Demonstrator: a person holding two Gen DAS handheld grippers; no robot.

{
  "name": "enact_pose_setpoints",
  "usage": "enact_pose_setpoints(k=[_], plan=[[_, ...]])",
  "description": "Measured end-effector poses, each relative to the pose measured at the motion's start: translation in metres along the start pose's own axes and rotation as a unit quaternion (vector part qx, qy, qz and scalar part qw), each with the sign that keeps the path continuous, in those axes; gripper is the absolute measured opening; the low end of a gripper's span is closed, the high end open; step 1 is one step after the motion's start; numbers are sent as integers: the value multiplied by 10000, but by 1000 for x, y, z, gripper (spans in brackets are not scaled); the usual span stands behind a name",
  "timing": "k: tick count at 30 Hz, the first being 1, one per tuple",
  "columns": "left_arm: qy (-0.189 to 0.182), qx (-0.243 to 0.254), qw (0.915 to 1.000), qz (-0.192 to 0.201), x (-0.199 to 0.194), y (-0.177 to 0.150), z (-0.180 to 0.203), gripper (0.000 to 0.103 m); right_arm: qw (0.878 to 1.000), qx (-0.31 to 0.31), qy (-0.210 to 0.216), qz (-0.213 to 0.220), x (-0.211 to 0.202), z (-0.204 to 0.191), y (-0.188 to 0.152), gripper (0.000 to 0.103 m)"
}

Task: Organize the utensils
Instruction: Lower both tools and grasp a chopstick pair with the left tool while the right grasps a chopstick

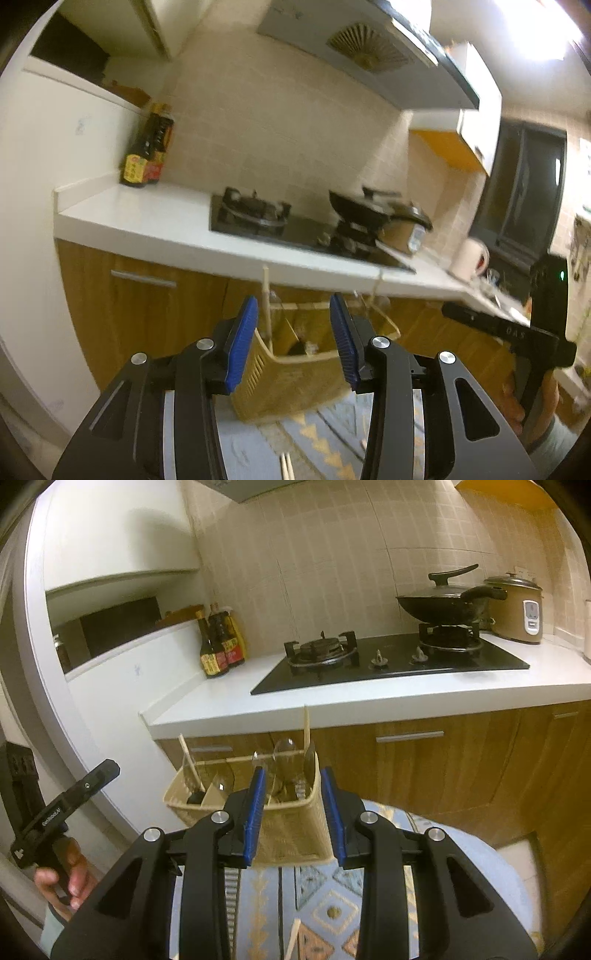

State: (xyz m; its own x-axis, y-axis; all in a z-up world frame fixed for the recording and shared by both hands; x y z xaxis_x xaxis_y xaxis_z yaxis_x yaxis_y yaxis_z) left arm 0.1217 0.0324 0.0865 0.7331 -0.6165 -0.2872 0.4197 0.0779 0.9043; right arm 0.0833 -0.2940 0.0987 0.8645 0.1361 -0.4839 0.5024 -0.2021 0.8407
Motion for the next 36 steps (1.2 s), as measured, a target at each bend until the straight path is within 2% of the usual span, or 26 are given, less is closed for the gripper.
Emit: enact_pose_setpoints(k=[2,5,6,10,13,15,17,19,20,23,30,36], plan=[[-8,124,9992,-387,1,-5,7,40,9998,-41,-118,-164,-7,-4,-7,33],[82,166,9961,-868,3,-21,10,40,9987,-66,-269,-420,-15,-10,-19,54],[104,183,9949,-984,3,-25,11,40,9983,-96,-252,-524,-17,-13,-24,55],[359,304,9865,-1571,11,-51,12,40,9933,-229,-357,-1071,-12,-19,-42,55],[573,348,9739,-2167,22,-75,8,41,9865,-92,-371,-1594,-2,-18,-59,55],[679,393,9623,-2605,32,-93,3,41,9802,16,-296,-1956,7,-16,-70,55],[703,415,9534,-2904,38,-105,0,41,9698,158,-192,-2426,20,-14,-85,54],[652,377,9443,-3204,45,-116,-4,41,9577,218,-69,-2868,33,-14,-100,45],[610,345,9387,-3377,48,-121,-5,41,9520,208,-29,-3054,39,-14,-107,34],[518,309,9315,-3588,51,-131,-7,41,9365,227,-19,-3499,52,-16,-127,33],[326,83,9103,-4126,62,-146,-15,40,9125,215,-22,-4086,69,-21,-154,33],[320,149,9004,-4336,71,-149,-11,40,9063,148,-153,-4222,76,-26,-164,33]])
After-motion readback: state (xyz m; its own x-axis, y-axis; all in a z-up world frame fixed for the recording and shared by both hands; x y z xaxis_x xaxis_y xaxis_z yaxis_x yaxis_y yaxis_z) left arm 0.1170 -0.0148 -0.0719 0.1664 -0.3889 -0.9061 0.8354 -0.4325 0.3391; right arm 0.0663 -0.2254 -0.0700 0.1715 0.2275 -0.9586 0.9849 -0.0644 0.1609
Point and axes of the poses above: each gripper's, at about its wrist camera, not at the fingertips, and x roughly the way its jaws point, z to its right, y to its top, the point moved 1 cm from there along x, roughly the way its jaws point, and after that the axes turned 3 degrees about -y, right-handed, at the moved point
